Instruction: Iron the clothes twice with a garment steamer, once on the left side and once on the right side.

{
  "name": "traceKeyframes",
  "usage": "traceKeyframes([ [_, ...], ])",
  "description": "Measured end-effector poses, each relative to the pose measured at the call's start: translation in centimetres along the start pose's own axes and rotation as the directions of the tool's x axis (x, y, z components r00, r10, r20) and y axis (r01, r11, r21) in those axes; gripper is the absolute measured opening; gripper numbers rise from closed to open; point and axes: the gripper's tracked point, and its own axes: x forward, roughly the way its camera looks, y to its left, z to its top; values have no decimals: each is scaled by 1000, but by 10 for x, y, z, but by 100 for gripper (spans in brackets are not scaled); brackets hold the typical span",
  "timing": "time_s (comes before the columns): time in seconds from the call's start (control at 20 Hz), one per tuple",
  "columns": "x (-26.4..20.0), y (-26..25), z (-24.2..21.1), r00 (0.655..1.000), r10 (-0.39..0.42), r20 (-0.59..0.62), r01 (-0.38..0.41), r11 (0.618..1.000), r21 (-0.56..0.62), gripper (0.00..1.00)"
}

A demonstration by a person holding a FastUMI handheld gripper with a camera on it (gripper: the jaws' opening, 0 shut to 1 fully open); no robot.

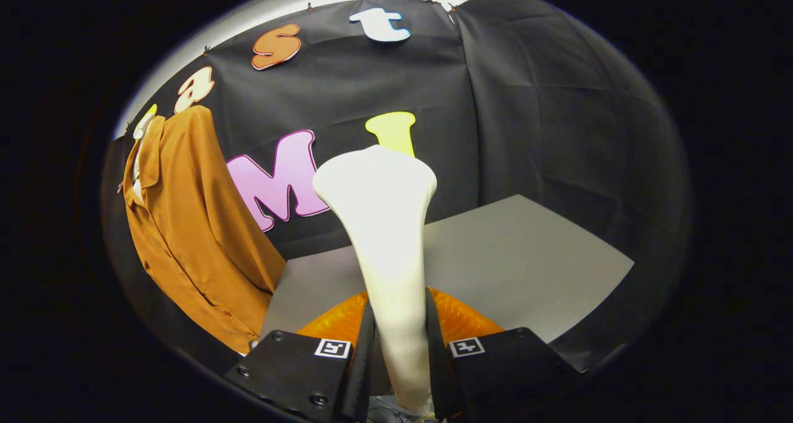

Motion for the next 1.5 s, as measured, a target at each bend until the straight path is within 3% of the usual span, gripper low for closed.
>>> traceKeyframes([
  [0.3,-38,49,13,996,10,88,-8,1000,-26,43],
  [0.7,-76,171,17,978,39,205,-21,996,-91,43],
  [1.05,-77,270,0,973,47,225,-18,991,-130,43],
  [1.5,-55,315,-20,983,-6,185,33,989,-143,43],
])
